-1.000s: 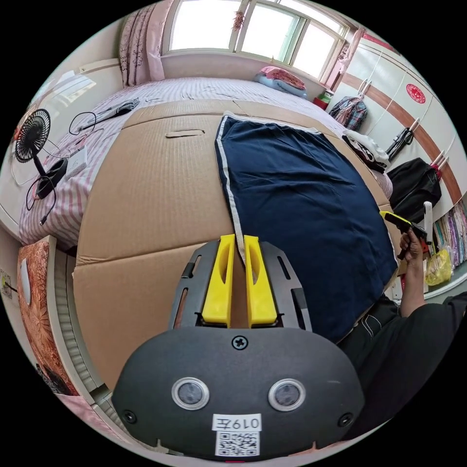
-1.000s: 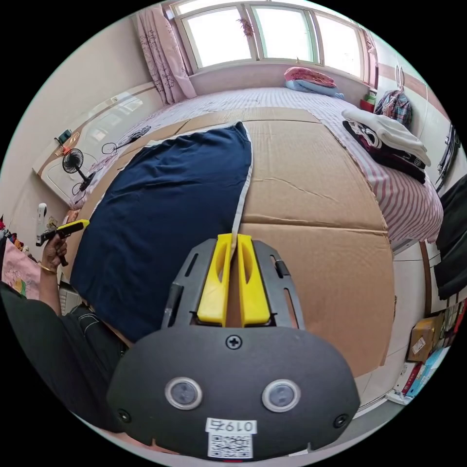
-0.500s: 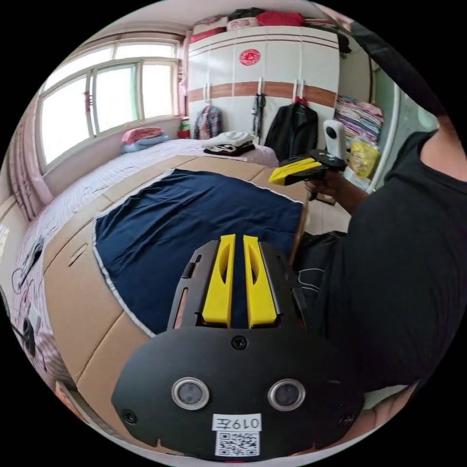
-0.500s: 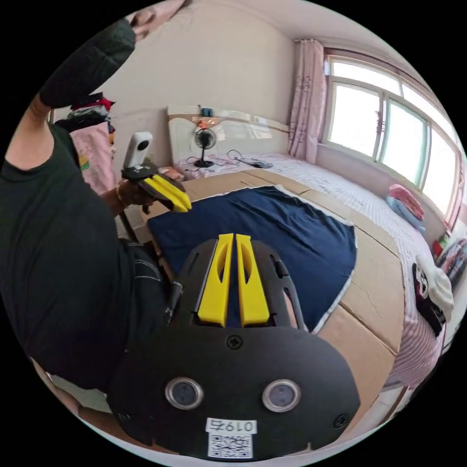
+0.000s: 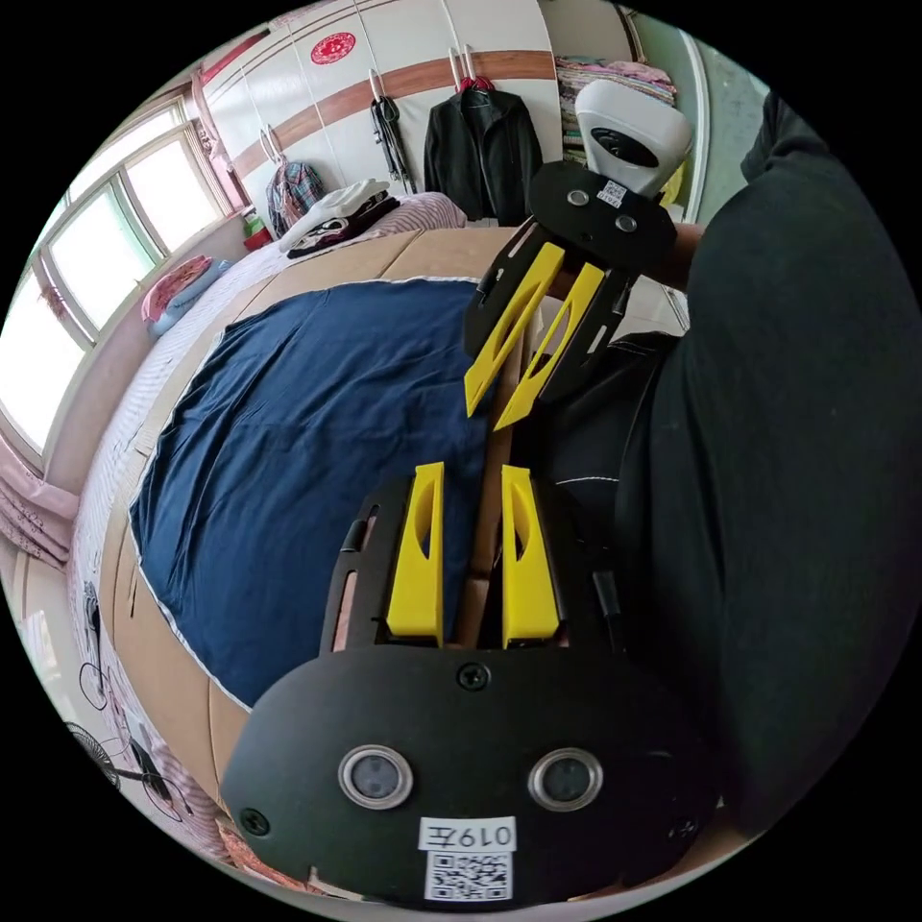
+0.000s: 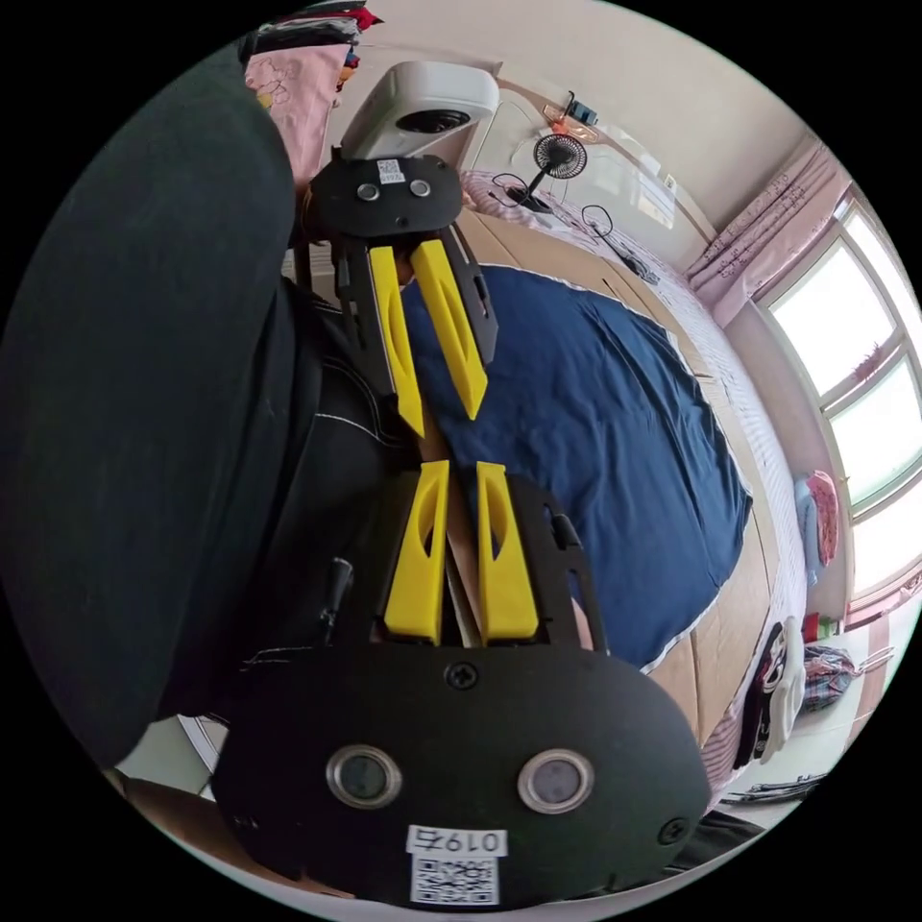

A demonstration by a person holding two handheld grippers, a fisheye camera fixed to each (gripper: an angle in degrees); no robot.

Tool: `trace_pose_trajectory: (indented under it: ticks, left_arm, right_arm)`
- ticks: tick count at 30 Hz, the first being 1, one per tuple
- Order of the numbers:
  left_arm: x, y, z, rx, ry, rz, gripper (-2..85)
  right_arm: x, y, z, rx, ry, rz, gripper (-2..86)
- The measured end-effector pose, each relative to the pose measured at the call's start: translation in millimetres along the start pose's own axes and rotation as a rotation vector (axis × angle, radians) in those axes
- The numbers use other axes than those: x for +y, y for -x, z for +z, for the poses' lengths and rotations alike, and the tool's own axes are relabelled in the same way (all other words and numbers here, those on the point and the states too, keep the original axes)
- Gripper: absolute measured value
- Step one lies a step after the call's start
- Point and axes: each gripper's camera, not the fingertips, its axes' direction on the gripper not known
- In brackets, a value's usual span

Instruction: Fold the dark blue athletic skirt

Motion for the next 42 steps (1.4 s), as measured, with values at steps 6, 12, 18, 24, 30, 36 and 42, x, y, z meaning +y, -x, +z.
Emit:
trace_pose_trajectory:
  ticks: [6,12,18,24,30,36,42]
  left_arm:
    - [-5.4,27.0,-13.5,0.027,-0.007,-0.057,2.7]
    - [6.7,81.5,-31.7,0.186,-0.067,-0.236,1.5]
    - [15.6,110.2,-40.3,0.283,-0.076,-0.271,1.8]
    - [12.7,129.7,-53.2,0.272,-0.069,-0.252,3.6]
    - [-12.1,113.6,-66.2,0.091,-0.048,-0.119,7.5]
    - [-22.5,130.5,-57.0,0.028,0.008,-0.119,3.1]
    - [10.8,206.6,-52.6,0.366,-0.054,-0.407,2.1]
  right_arm:
    - [4.4,-67.1,-15.8,-0.168,-0.028,0.152,2.5]
    - [20.1,-119.9,-30.7,-0.258,-0.060,0.227,4.5]
    - [22.8,-135.8,-42.0,-0.164,-0.017,0.190,1.4]
    - [35.3,-193.1,-58.7,-0.299,-0.041,0.308,0.2]
    - [38.6,-230.9,-70.0,-0.403,-0.024,0.362,0.6]
    - [40.7,-237.9,-104.8,-0.295,-0.050,0.337,2.5]
    - [43.5,-191.6,-150.6,-0.102,-0.154,0.184,2.6]
